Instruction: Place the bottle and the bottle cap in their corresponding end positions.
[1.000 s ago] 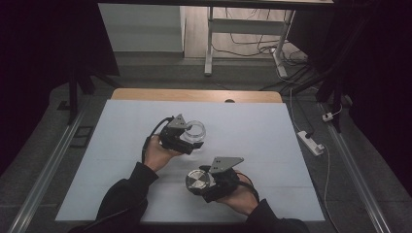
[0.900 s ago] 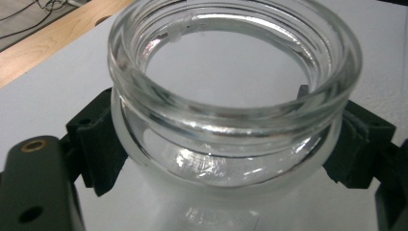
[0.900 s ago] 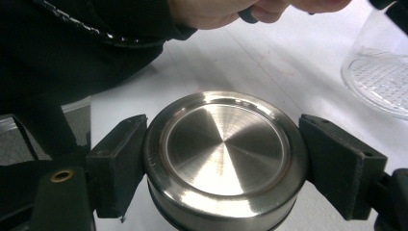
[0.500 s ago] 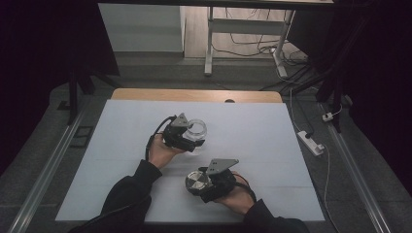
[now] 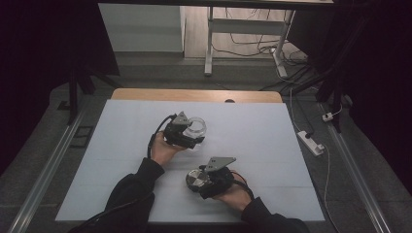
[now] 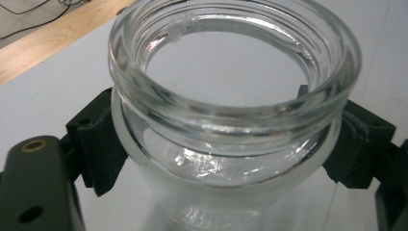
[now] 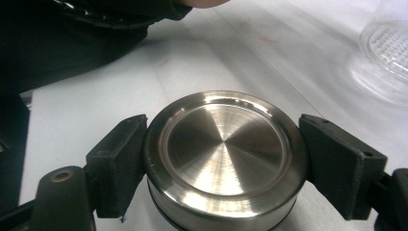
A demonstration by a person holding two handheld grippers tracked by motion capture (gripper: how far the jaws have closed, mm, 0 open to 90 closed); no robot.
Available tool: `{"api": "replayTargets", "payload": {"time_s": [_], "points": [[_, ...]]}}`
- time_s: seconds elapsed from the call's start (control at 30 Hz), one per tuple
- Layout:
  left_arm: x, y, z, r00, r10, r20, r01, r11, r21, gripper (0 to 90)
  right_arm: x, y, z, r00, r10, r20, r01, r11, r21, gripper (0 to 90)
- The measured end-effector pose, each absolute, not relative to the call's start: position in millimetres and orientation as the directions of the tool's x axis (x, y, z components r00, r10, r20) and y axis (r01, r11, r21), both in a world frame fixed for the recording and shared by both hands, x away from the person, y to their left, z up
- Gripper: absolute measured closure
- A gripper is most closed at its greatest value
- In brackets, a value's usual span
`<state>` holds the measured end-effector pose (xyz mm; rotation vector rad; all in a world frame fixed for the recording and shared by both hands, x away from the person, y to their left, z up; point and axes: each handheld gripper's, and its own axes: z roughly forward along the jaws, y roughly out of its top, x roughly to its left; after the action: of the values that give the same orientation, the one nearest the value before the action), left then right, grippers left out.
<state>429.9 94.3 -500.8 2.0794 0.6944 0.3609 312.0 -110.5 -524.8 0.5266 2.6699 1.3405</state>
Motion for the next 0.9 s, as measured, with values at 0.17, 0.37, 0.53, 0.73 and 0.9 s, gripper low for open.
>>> {"api": "replayTargets", "payload": {"time_s": [0.17, 0.37, 0.53, 0.73, 0.9], "points": [[433, 92, -504, 0.799, 0.601, 0.0, 0.343, -0.455, 0.822, 15.7, 316, -107, -530, -0.933, 0.356, 0.057, 0.262, 0.563, 0.784, 19.9], [436, 89, -507, 0.797, 0.604, 0.005, 0.344, -0.46, 0.819, 15.7, 316, -100, -535, -0.935, 0.353, 0.041, 0.253, 0.582, 0.772, 19.8], [438, 87, -511, 0.795, 0.606, 0.008, 0.348, -0.468, 0.813, 15.7, 317, -99, -536, -0.934, 0.356, 0.038, 0.254, 0.583, 0.772, 19.7], [438, 86, -513, 0.798, 0.602, 0.009, 0.353, -0.479, 0.804, 15.6, 318, -99, -538, -0.935, 0.354, 0.027, 0.251, 0.605, 0.755, 19.6], [440, 89, -513, 0.8, 0.6, -0.011, 0.369, -0.478, 0.797, 15.4, 318, -99, -538, -0.935, 0.354, 0.023, 0.252, 0.616, 0.746, 19.5]]}}
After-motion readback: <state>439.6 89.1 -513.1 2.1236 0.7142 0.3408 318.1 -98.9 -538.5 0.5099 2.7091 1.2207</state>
